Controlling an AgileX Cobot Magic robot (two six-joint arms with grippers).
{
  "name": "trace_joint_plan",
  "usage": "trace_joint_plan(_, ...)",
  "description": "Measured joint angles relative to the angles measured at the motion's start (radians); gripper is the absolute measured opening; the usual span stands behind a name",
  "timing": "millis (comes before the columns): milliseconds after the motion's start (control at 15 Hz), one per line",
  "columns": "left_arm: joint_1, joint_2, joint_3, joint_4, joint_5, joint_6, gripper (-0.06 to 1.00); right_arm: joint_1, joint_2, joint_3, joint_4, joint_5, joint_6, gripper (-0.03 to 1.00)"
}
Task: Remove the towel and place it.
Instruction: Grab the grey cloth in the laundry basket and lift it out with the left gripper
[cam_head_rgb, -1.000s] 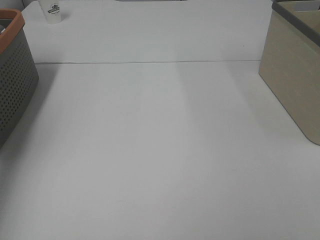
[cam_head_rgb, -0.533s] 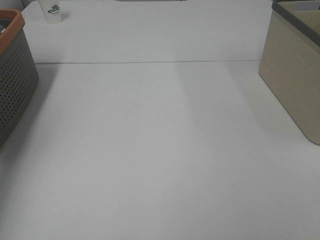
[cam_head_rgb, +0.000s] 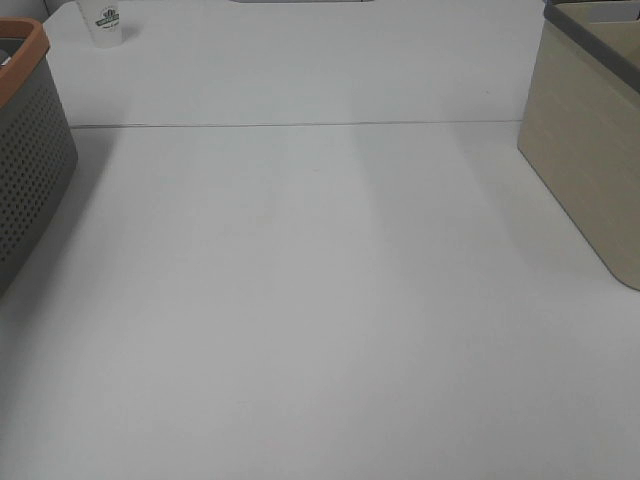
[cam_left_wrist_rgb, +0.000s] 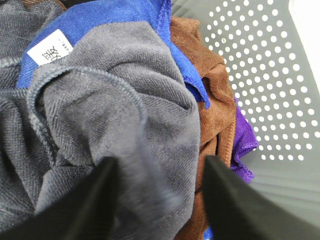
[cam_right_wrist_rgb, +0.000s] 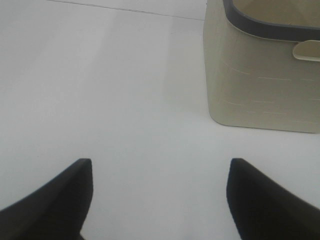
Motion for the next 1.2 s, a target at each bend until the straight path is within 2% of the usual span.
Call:
trace_joint_plan(267,0.0,0.0,0.0,0.0,0.0,0.016,0.05,0.0,0.0,0.0,0.0,0.0,0.0,0.74)
trace_joint_plan(333,0.0,0.0,0.0,0.0,0.0,0.018,0.0,0.0,0.0,0.0,0.0,0.0,0.0,0.74)
trace_joint_plan(733,0.0,-0.03,0.0,-0.001,0.0,0.121,0.0,0.0,0.0,0.0,0.0,0.0,0.0,0.74)
trace_joint_plan(1200,0.0,-0.261,0.0,0.004,-0.007,0.25,0.0,0.0,0.0,0.0,0.0,0.0,0.001,0.74)
